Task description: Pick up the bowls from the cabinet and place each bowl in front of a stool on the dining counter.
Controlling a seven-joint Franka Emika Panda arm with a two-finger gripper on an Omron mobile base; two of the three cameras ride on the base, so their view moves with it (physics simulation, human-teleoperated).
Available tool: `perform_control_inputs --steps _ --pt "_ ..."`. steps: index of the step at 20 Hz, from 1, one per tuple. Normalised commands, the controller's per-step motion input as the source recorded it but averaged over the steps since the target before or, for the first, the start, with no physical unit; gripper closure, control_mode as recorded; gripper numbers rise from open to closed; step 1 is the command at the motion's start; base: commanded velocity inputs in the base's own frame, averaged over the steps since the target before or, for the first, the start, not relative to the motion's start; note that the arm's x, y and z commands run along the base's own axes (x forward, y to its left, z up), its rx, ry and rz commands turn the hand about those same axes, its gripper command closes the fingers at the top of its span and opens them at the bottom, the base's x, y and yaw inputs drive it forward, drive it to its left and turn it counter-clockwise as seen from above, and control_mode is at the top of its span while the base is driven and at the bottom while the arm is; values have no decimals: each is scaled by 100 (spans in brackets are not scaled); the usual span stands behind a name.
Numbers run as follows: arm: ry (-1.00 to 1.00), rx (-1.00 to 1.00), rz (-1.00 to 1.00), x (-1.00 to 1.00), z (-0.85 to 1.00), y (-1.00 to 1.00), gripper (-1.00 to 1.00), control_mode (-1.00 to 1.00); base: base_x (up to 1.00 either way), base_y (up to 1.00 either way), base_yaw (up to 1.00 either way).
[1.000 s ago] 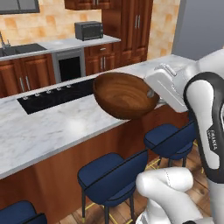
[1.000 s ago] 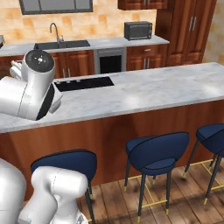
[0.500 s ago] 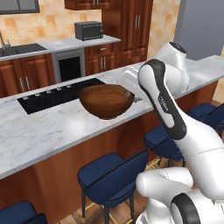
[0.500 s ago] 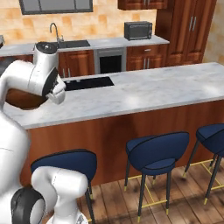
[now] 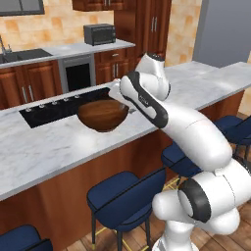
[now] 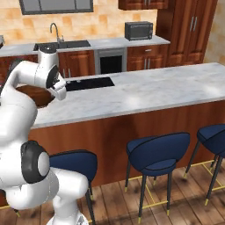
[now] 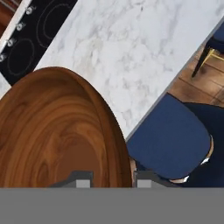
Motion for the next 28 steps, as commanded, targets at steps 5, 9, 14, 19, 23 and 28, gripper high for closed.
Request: perform_control_inputs --steps 5,9,14,19,23,28 --pt "1 -2 -9 99 -60 51 100 -100 0 0 0" --pt "0 0 -1 49 -65 30 100 -100 0 0 0" --pt "1 -1 1 24 -46 15 100 -100 0 0 0" --pt "0 -3 2 1 -13 2 100 -100 0 0 0" --pt "1 -4 1 0 -1 3 100 -100 0 0 0" --pt "-3 -7 0 1 -15 0 100 -100 0 0 0"
